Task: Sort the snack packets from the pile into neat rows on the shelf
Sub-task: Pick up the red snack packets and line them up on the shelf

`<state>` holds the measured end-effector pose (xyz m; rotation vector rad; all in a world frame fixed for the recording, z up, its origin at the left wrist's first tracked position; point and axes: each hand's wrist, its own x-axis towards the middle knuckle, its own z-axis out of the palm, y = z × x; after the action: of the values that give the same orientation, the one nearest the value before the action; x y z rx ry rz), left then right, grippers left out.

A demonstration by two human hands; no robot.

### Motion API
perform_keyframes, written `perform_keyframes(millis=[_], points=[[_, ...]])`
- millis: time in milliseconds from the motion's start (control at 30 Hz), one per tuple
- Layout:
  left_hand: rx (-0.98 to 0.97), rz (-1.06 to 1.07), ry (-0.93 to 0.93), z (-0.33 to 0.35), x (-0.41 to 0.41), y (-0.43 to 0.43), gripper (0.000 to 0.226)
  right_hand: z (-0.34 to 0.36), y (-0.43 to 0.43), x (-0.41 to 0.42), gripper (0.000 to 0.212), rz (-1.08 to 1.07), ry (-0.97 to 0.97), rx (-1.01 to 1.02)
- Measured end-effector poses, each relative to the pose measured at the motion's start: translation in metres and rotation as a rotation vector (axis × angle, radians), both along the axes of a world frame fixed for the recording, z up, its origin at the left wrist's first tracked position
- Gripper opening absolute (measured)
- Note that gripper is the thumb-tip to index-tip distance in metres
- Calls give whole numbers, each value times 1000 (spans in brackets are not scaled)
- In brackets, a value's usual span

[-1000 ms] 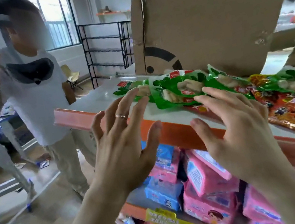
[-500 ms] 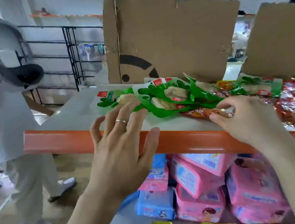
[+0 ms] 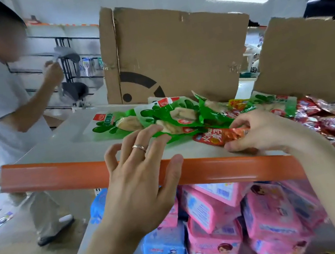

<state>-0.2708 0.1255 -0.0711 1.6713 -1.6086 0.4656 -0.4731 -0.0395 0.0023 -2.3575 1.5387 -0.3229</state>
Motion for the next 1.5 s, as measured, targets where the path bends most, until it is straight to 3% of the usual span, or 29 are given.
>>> perform_keyframes(millis=[100,200,400,500,567,667,767,867,933,1000,1100,1433,1500], points=[[-16,-35,24,4,-8,-6,45,4,-3,-17,43,84,-105,40],[-14,-38,2,7,-15,-13,41,2,-1,-31,39,130,-167,97],[-27,-99,-82,2,-29,-24,32,4,6,-36,51,150,-177,181],[-173,-207,-144,-2,-30,-29,22,1,11,-40,40,217,-316,244],[-244,-262,-130,-4,-30,-31,21,0,14,-39,30,202,-507,215],[-278,-260,24,-1,-29,-34,25,-4,23,-35,38,209,-820,157],[-248,-279,292,13,-32,-29,31,-13,39,-22,48,245,-1008,19],[-192,-389,527,30,-31,-29,28,-25,63,-6,37,284,-1137,2],[-216,-511,661,36,-25,-30,19,-40,83,5,32,300,-1140,40],[-260,-615,771,38,-20,-27,11,-59,99,15,45,298,-1091,-7],[-247,-689,774,35,-18,-20,8,-83,115,23,64,241,-1110,-84],[-121,-785,841,21,-38,-18,16,-102,140,-9,34,147,-992,-365],[-118,-816,825,22,-52,-19,17,-103,143,-21,38,149,-1004,-377]])
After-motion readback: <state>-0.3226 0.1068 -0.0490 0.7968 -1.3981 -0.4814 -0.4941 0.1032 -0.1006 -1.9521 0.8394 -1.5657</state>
